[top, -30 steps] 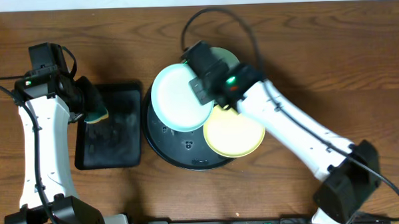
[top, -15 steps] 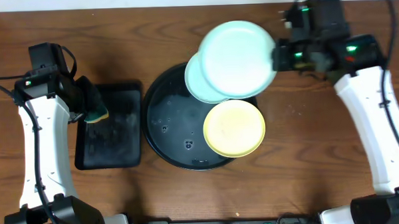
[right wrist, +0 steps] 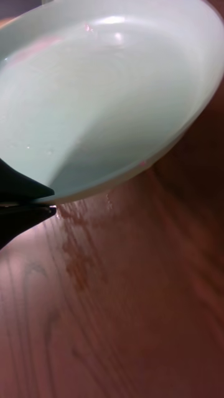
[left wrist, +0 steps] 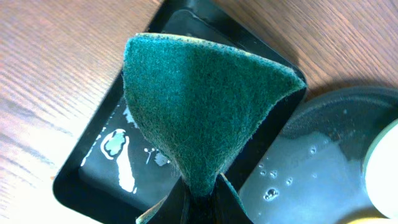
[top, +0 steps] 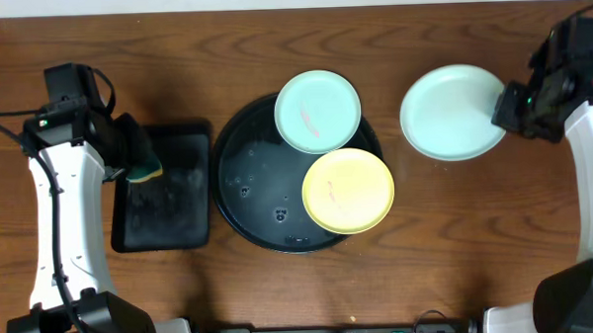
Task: Clean dirty plates on tray and stack at the side
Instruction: 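Release the mint plate and move the right gripper back toward the tray, then grasp the rim of the yellow plate with the right gripper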
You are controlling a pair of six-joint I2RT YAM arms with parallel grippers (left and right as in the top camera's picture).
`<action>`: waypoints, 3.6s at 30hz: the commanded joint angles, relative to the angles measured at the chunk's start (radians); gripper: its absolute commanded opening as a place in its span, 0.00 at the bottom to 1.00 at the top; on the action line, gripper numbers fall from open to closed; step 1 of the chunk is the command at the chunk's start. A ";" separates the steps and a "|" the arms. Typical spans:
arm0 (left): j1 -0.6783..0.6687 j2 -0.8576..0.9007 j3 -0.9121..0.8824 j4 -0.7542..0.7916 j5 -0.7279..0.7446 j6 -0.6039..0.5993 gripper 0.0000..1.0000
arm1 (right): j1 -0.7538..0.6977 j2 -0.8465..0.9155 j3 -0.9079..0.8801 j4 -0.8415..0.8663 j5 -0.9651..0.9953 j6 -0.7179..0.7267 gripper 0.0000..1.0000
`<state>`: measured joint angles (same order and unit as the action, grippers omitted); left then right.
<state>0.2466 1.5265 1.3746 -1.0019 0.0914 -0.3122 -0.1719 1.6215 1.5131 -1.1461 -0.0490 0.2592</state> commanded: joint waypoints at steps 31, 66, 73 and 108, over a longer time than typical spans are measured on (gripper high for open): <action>-0.087 0.005 -0.006 0.040 0.002 0.083 0.07 | -0.051 0.000 -0.582 0.662 -0.040 -0.087 0.47; -0.087 0.005 -0.006 0.045 0.002 0.082 0.08 | 0.432 0.182 -0.321 0.311 -0.188 -0.195 0.23; -0.087 0.005 -0.006 0.045 0.002 0.082 0.07 | 0.441 0.192 -0.333 0.310 -0.188 -0.194 0.18; -0.165 0.005 -0.006 0.039 0.002 0.010 0.07 | 0.755 0.231 -0.289 0.493 -0.130 0.384 0.01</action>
<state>0.0887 1.5299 1.3739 -0.9623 0.0986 -0.2703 0.5610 1.8317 1.2026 -0.6647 -0.2211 0.5716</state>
